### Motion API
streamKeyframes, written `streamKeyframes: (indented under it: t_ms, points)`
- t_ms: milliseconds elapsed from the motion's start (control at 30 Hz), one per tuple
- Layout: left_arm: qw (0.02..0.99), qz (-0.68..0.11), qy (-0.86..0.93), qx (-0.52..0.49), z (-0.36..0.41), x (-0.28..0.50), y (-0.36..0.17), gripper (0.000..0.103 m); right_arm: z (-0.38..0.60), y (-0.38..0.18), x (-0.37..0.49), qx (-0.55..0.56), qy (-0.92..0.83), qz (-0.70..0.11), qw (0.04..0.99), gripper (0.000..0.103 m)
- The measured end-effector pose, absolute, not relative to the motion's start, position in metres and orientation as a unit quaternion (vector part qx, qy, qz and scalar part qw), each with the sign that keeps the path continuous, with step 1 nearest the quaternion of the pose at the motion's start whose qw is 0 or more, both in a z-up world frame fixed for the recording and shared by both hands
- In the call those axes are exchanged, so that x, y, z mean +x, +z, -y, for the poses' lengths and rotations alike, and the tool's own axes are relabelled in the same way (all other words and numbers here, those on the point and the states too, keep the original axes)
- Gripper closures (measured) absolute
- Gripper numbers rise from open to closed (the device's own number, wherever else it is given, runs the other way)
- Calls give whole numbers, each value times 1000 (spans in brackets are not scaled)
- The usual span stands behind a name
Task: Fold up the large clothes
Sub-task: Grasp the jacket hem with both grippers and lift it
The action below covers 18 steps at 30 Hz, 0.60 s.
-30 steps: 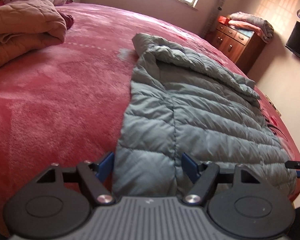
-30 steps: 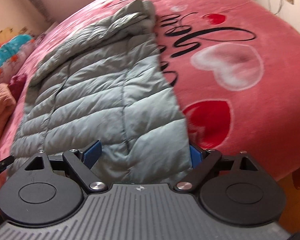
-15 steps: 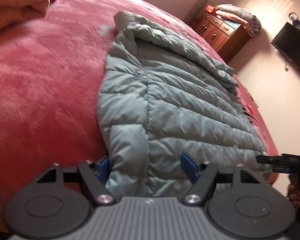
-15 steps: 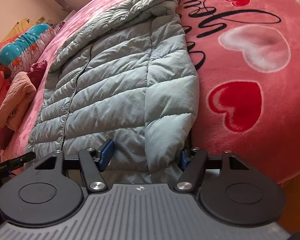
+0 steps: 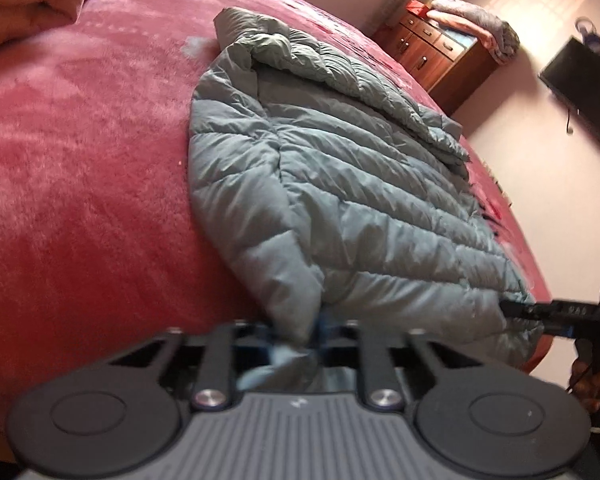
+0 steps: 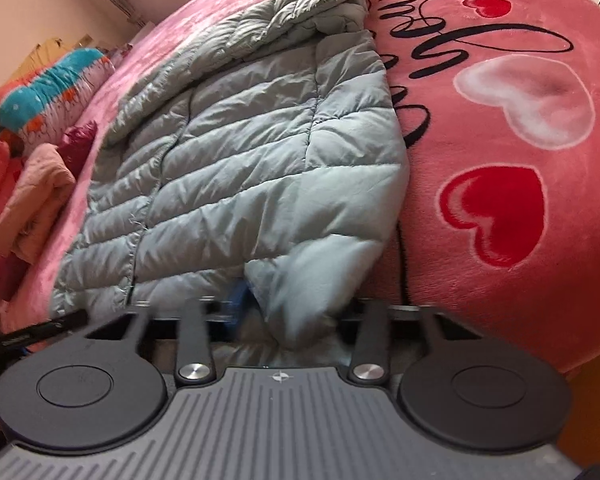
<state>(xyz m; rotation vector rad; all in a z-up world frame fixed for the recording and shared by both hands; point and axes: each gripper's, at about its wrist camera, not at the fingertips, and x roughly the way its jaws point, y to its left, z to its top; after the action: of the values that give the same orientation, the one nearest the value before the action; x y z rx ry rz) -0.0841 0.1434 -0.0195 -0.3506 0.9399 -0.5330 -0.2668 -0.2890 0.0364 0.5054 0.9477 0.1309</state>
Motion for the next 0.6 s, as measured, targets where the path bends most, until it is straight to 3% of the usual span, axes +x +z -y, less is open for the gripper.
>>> streamKeyframes:
  t_ms: [67, 167, 600]
  points:
    - [843, -443, -253, -172, -143, -85, -16, 97, 289, 39, -270, 242, 63, -444, 860, 76]
    - [847, -429, -262, -176, -141, -91, -6, 99, 284, 45, -274, 249, 65, -429, 866, 82]
    - [846, -337, -312, -271, -185, -122, 55, 100, 298, 69, -316, 413, 133, -323, 841, 88]
